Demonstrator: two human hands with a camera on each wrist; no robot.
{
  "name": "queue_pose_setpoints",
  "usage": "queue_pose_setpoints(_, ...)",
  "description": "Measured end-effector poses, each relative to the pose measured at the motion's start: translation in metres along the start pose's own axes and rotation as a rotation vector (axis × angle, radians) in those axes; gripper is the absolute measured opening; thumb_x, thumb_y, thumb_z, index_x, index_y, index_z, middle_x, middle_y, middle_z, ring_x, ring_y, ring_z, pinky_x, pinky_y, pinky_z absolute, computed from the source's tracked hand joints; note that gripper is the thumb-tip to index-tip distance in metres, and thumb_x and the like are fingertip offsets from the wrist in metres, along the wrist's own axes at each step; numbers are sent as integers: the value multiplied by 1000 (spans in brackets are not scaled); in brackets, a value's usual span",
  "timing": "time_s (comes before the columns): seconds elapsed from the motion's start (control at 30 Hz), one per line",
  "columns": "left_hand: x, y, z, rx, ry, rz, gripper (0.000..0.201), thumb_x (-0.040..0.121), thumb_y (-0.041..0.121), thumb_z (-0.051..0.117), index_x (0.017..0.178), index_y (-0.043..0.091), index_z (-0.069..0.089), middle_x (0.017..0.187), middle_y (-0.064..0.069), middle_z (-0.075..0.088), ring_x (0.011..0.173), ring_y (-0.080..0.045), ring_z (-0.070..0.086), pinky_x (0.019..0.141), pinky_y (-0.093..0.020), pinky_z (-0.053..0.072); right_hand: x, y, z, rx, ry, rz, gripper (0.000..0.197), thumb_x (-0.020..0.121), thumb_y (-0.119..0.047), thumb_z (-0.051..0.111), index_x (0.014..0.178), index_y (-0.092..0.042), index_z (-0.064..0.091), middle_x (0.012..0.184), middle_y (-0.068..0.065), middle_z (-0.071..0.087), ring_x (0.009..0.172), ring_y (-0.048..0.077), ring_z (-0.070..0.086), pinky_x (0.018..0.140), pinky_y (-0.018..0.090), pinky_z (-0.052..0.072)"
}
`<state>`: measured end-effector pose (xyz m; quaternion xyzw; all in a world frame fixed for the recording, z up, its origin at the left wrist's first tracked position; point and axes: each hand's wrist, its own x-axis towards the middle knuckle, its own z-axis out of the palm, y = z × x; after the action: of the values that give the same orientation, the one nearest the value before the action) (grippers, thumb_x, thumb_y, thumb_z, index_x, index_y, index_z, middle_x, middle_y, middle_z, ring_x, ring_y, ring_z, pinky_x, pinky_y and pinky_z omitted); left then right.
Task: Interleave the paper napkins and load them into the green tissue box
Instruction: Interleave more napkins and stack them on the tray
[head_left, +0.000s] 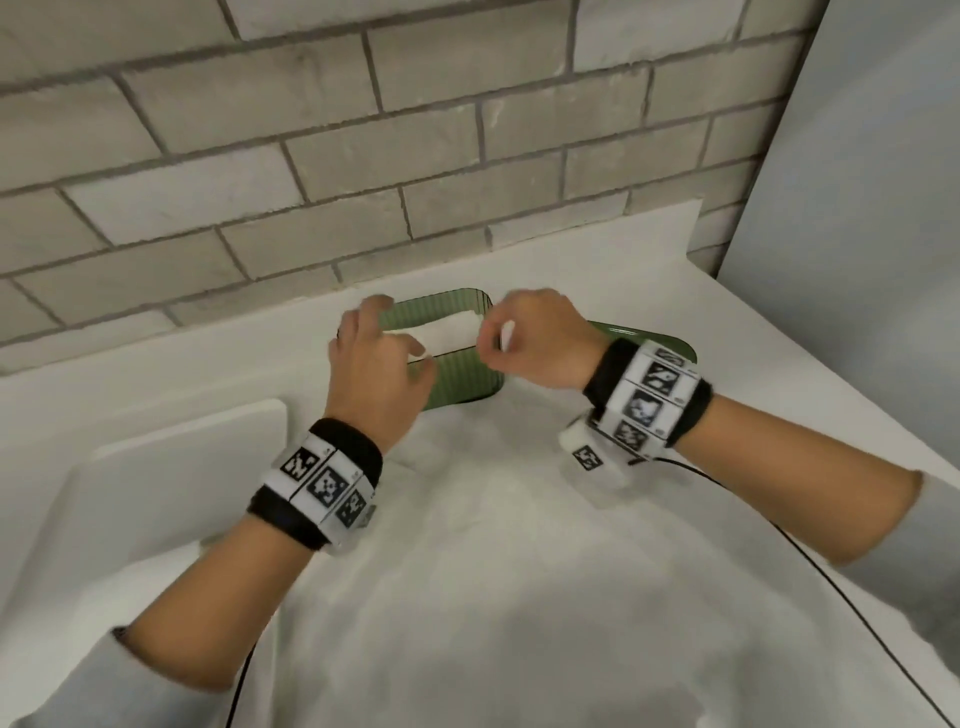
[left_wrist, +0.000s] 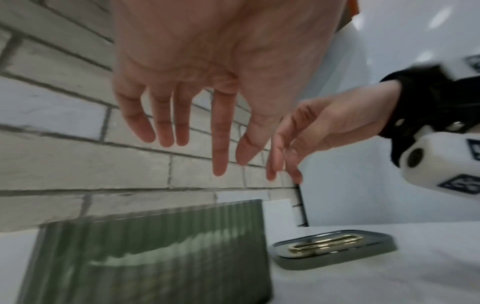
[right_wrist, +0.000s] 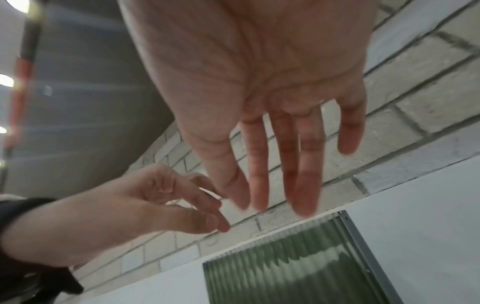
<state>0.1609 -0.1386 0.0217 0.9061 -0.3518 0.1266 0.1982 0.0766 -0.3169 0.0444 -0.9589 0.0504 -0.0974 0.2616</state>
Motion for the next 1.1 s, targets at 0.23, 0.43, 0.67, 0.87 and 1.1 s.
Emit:
queue_pose_setpoints(0.23,-53,46,19,-185,-743,305,37,84,28,77,118,18,69,120,-2,60,112,-20,58,94,-30,45,-106,17,-1,-346,-781,102,57,63,-33,88,114,-21,65,102,-6,59,95,16,59,83,32,52)
queue_pose_setpoints(0.43,-72,91,51,83,-878,516,81,77,29,81,144,20,38,144,1,38,131,-22,37,103,-44,37,-154,32,22,-438,-679,20,68,58,-45,86,112,-22,54,120,-3,42,106,18,40,82,30,34)
queue_pose_setpoints(0.67,-69,99,56,205,-828,530,68,68,32,87,124,22,50,126,0,46,119,-22,40,97,-40,34,-164,28,20,-418,-593,36,60,69,-40,82,121,-19,59,117,-4,61,103,18,49,84,25,23)
queue_pose_setpoints(0.87,-68,93,52,129,-821,490,39,73,24,83,104,18,59,124,0,48,119,-21,42,99,-40,33,-166,19,8,-386,-468,86,44,83,-39,71,120,-19,62,119,0,63,95,18,43,78,25,26)
queue_pose_setpoints(1.1,-70,79,33,97,-713,431,22,87,11,62,104,21,54,98,4,62,113,-16,49,117,-50,5,-171,28,-33,-150,-209,163,15,79,-37,72,87,-30,61,92,-10,67,90,13,59,83,33,48)
